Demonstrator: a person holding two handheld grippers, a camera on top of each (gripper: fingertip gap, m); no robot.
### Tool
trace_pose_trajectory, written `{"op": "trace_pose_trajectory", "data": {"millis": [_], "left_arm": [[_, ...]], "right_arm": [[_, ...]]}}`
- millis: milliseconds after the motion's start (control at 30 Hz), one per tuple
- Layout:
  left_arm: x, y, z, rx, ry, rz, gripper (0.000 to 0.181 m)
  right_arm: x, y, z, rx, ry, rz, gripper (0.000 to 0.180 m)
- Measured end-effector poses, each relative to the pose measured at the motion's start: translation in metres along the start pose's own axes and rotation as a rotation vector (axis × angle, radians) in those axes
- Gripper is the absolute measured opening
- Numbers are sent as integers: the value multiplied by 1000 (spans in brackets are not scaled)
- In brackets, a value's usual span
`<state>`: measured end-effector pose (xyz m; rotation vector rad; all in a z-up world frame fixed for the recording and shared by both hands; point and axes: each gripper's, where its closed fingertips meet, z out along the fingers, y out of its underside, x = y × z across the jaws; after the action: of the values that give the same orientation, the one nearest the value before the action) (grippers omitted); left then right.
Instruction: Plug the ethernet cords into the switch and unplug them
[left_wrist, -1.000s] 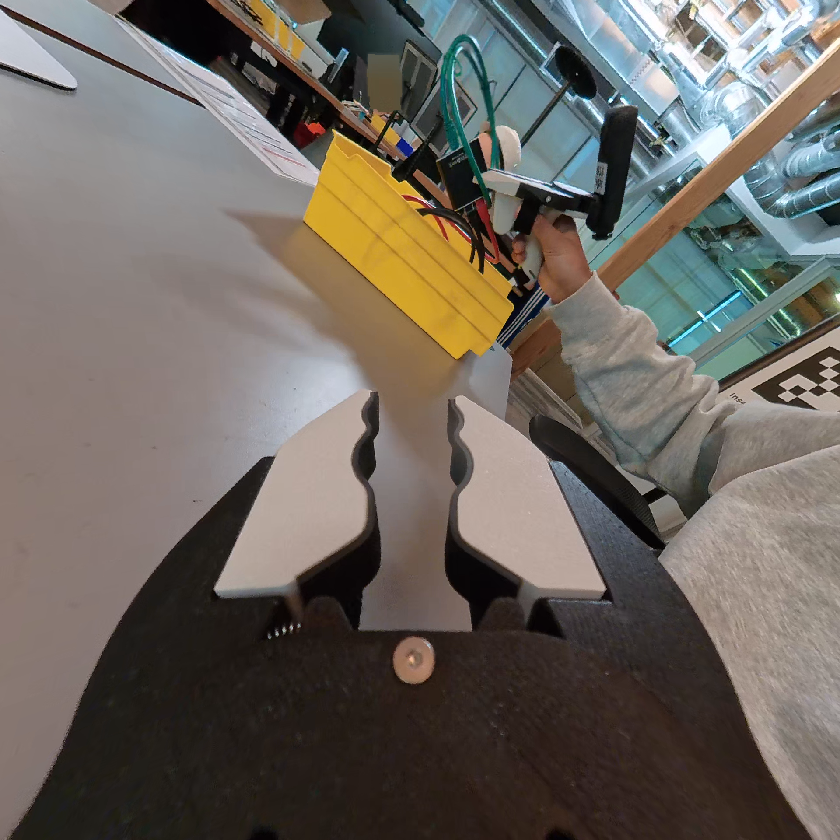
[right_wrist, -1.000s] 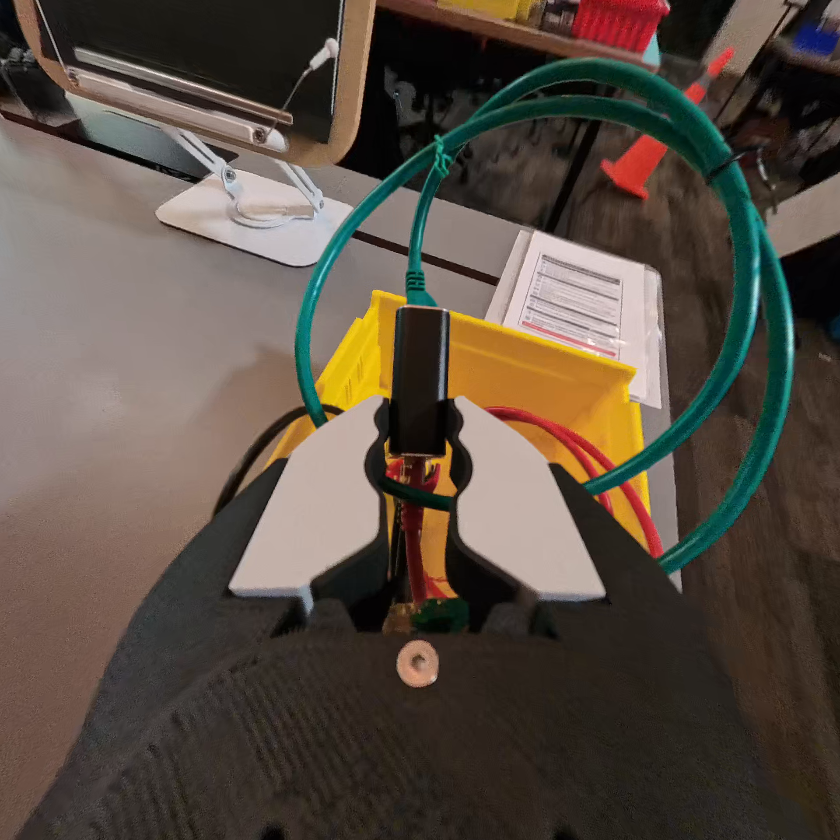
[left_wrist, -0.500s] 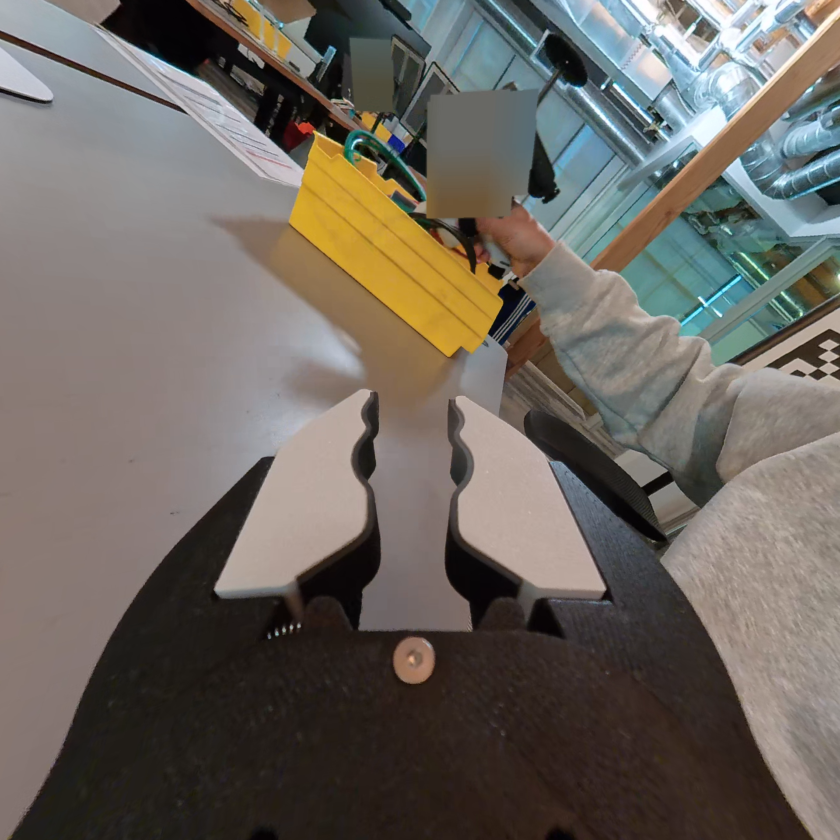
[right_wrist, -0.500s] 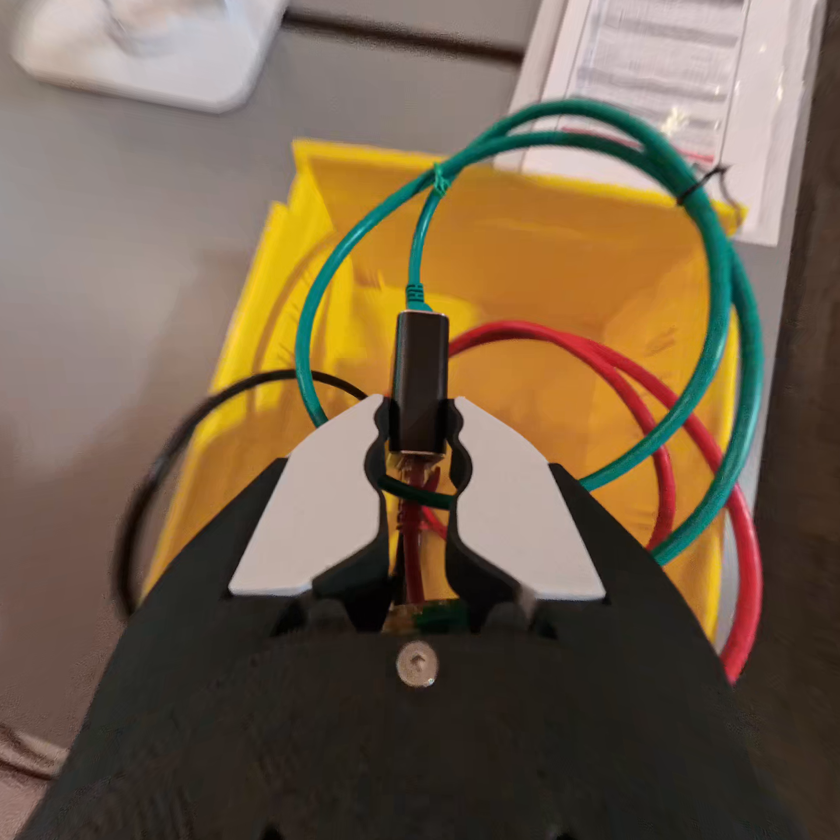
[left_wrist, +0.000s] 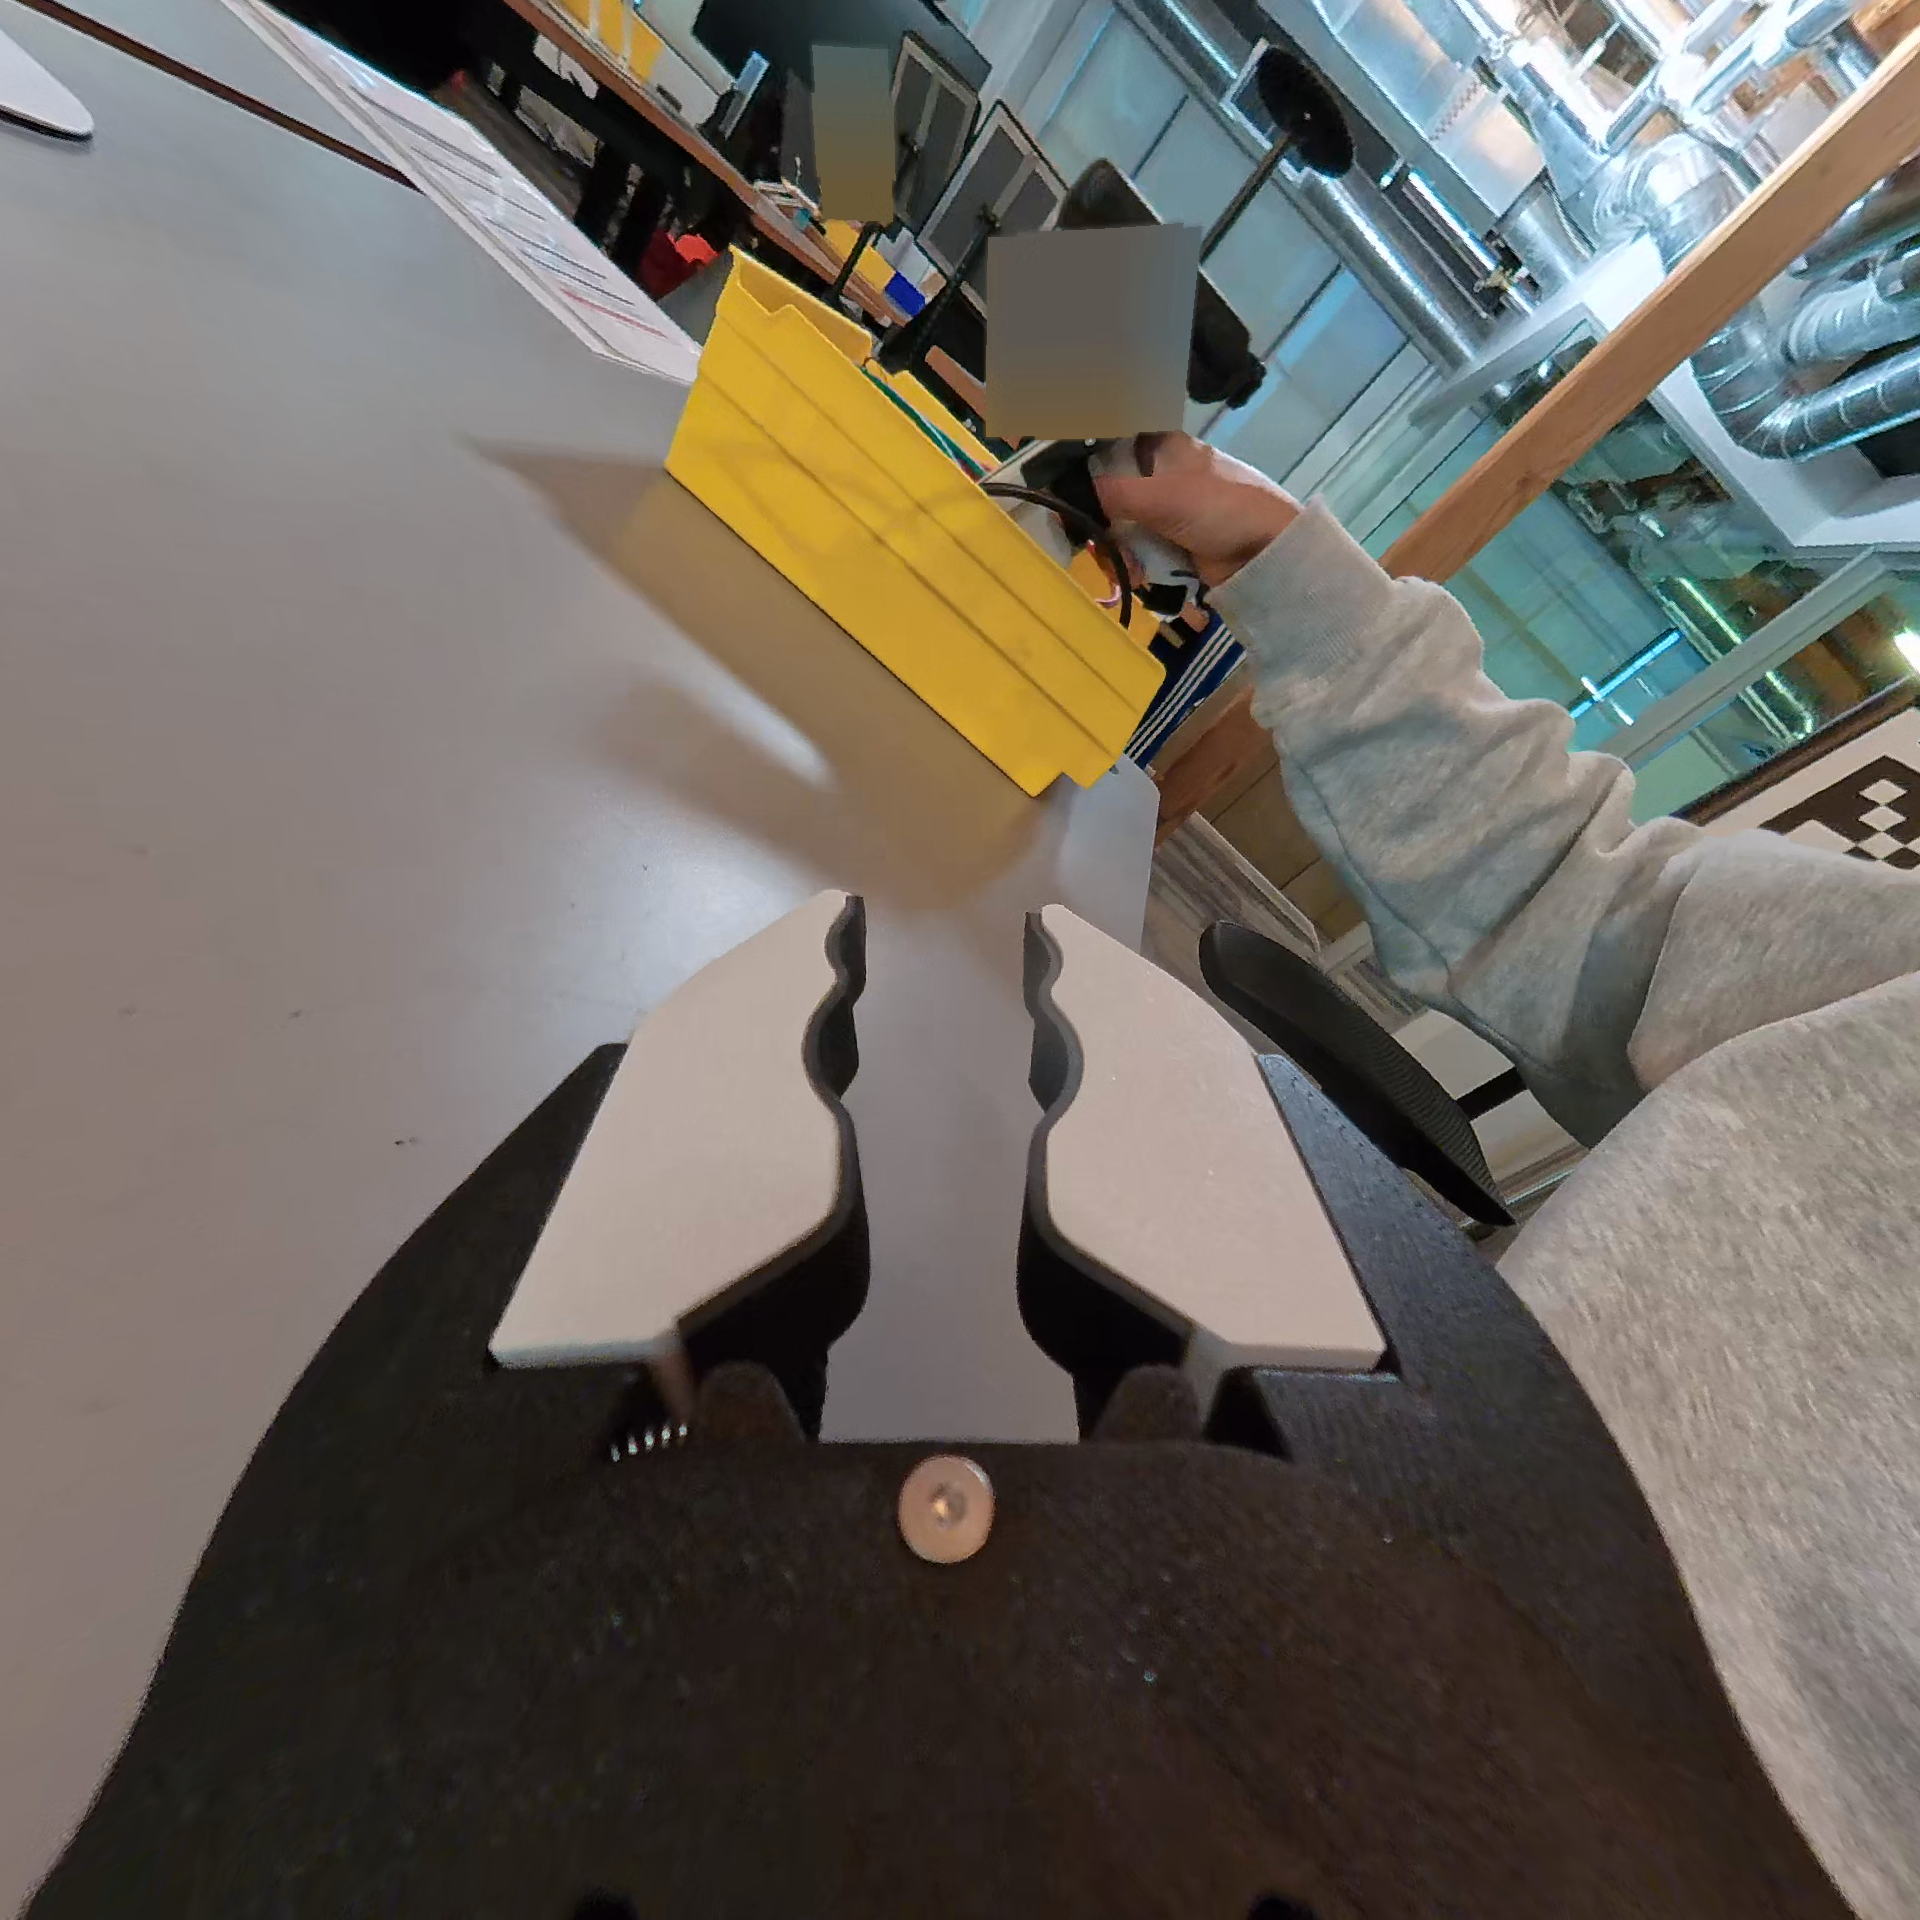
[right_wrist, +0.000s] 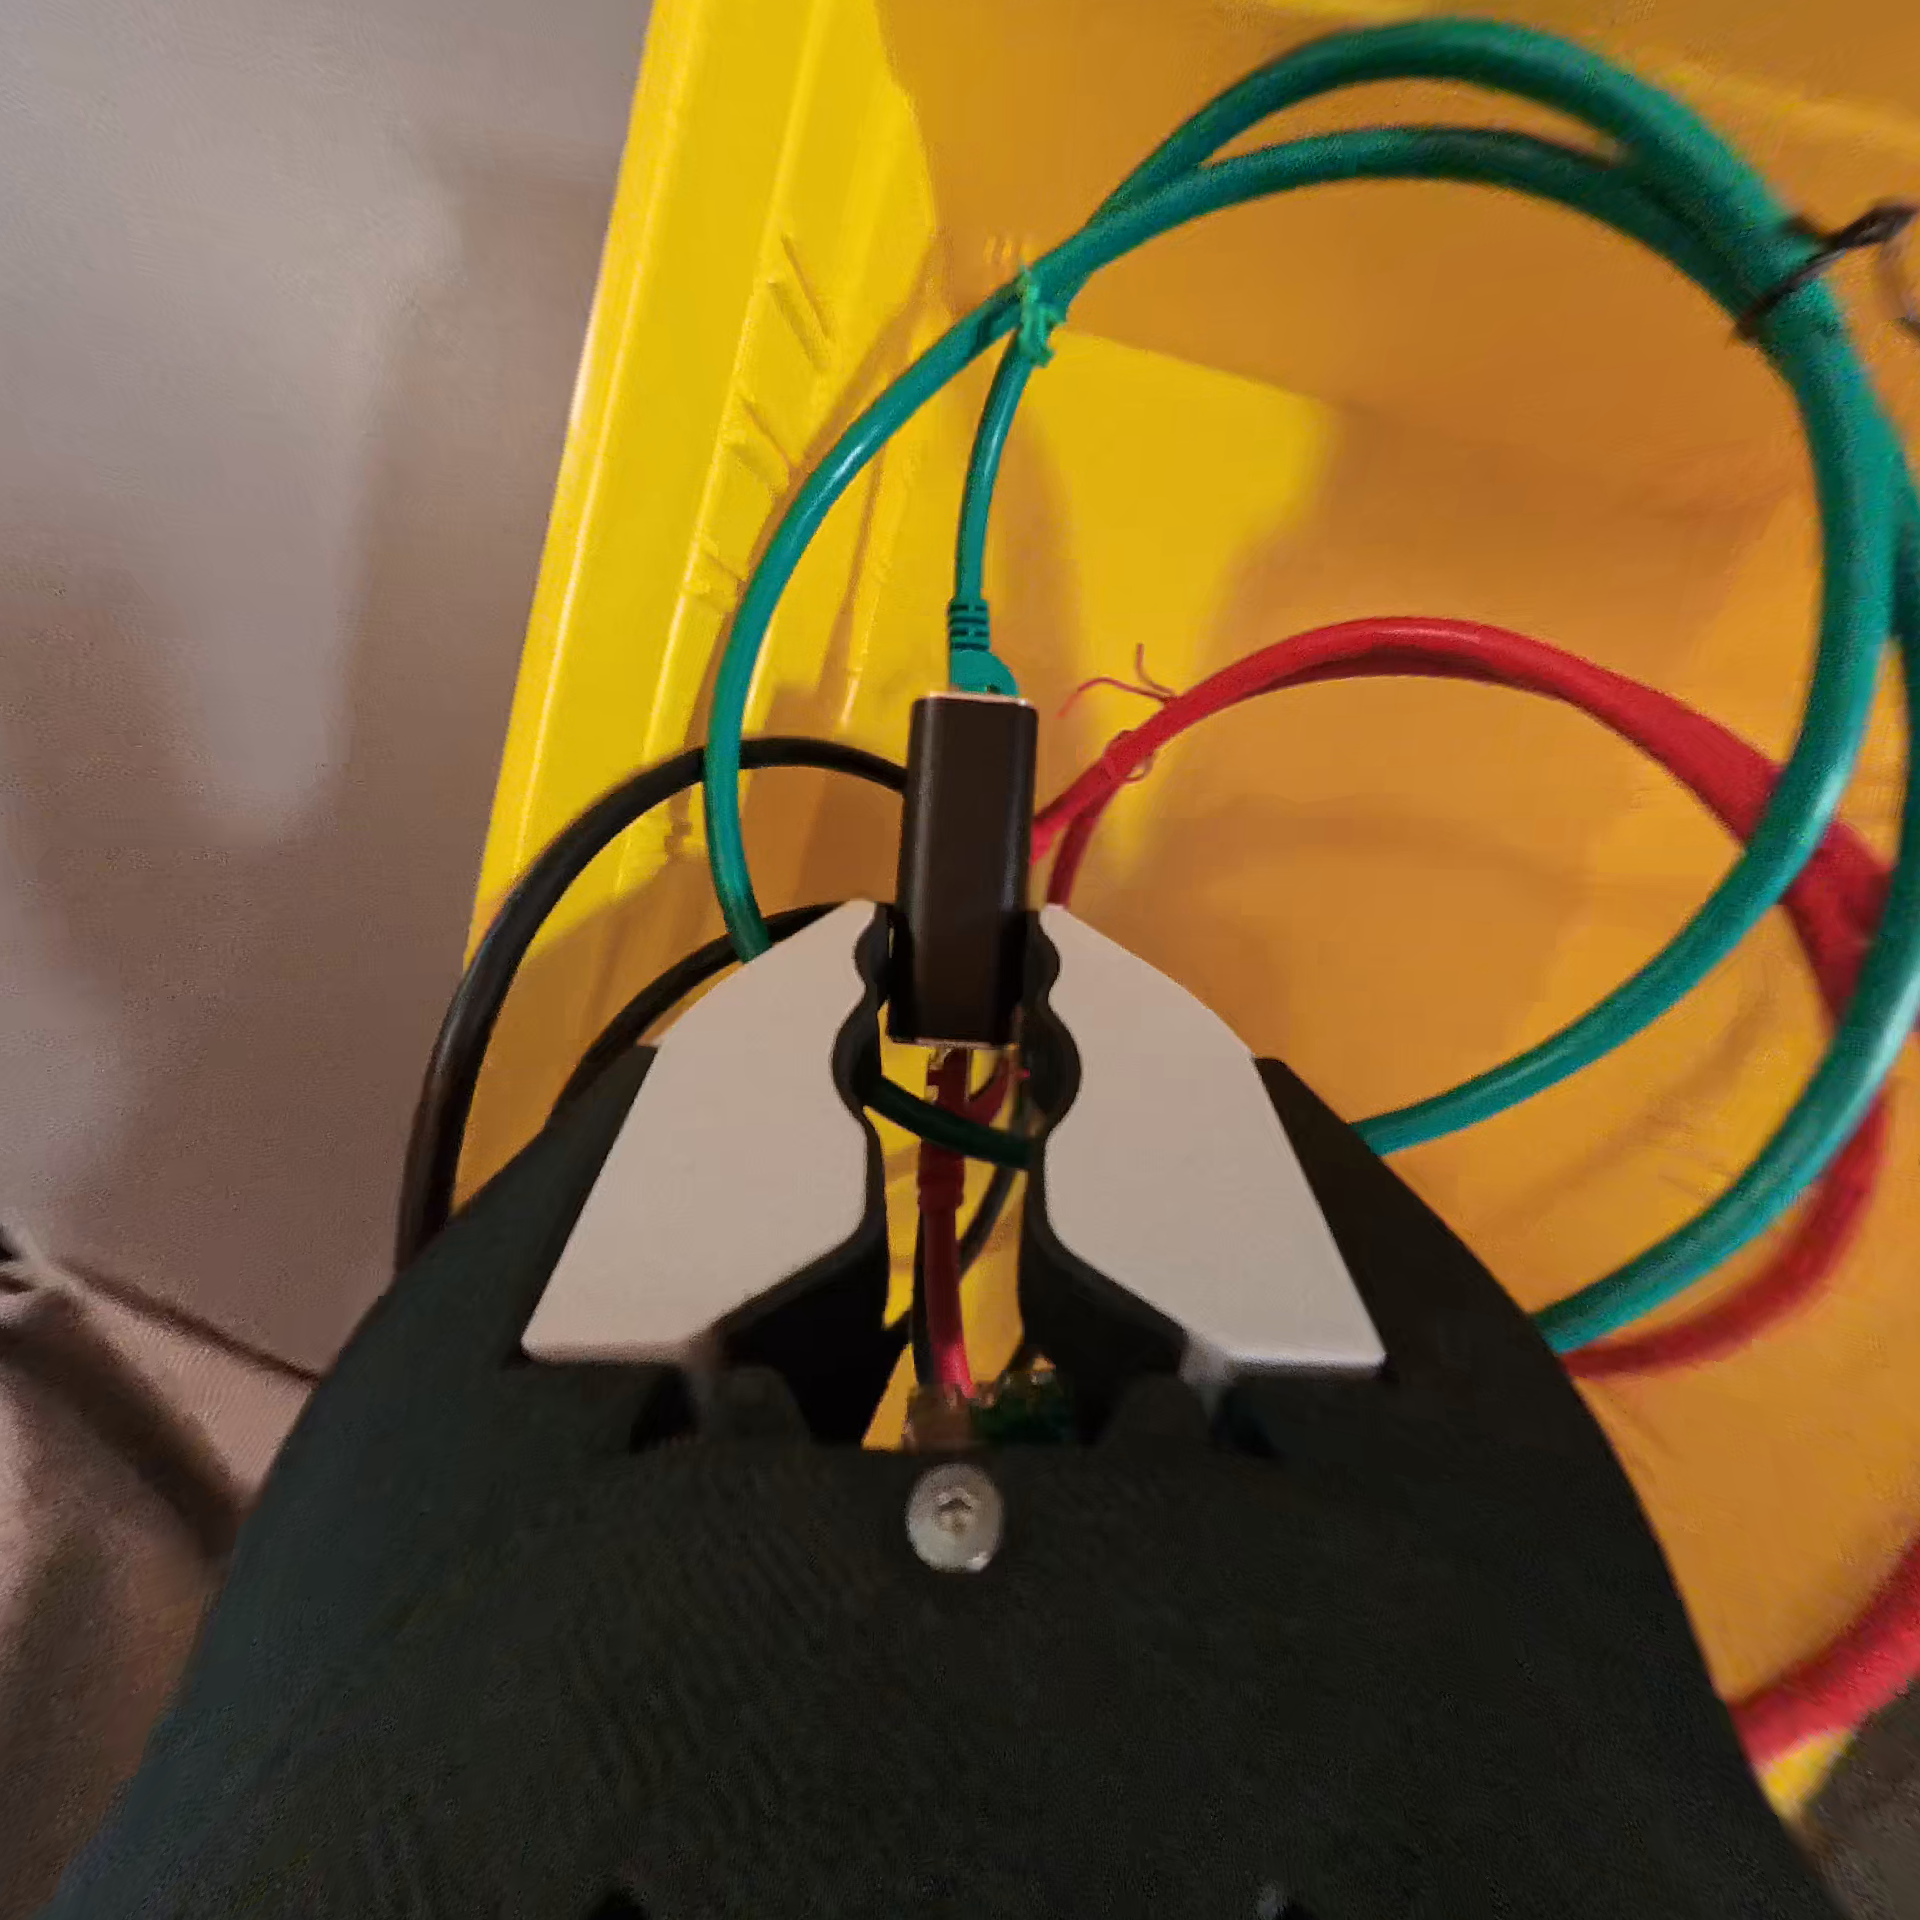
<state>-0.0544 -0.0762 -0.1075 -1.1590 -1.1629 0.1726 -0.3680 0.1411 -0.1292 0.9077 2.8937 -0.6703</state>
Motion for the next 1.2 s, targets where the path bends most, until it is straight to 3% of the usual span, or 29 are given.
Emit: {"op": "trace_pose_trajectory", "data": {"millis": [33, 167, 233, 300, 433, 667, 800, 867, 1000, 1167, 1200], "left_arm": [[0, 0, 0, 1, 1, -2, 29], [2, -1, -1, 2, -1, 11, 29], [2, -2, -1, 3, -2, 10, 29], [1, -2, -2, 6, 0, 3, 29], [0, -2, -2, 6, -3, 4, 29], [0, 2, 1, -11, -9, 18, 29], [4, 2, 2, -17, -2, 53, 29], [11, 1, 4, -17, 28, 77, 20], [23, -10, 8, 6, 43, 180, 1], [34, -16, 28, -17, 45, 360, 0], [36, -16, 34, -18, 55, 384, 10]], "right_arm": [[-1, -1, 3, -5, -34, 31, 25], [2, -5, 4, 8, -72, 41, 25], [7, -5, 0, 10, -22, 14, 38], [9, -7, -10, 30, 15, -13, 48], [11, -15, -43, 173, 49, -11, 51], [37, -34, -157, 674, 460, -199, 30], [34, -8, -205, 929, 633, -244, 15], [30, 12, -205, 1038, 602, -194, 1], [23, 57, -168, 1125, 412, -18, 0], [5, 86, -147, 1100, 374, 70, 0], [0, 89, -148, 1100, 394, 67, 0]]}}
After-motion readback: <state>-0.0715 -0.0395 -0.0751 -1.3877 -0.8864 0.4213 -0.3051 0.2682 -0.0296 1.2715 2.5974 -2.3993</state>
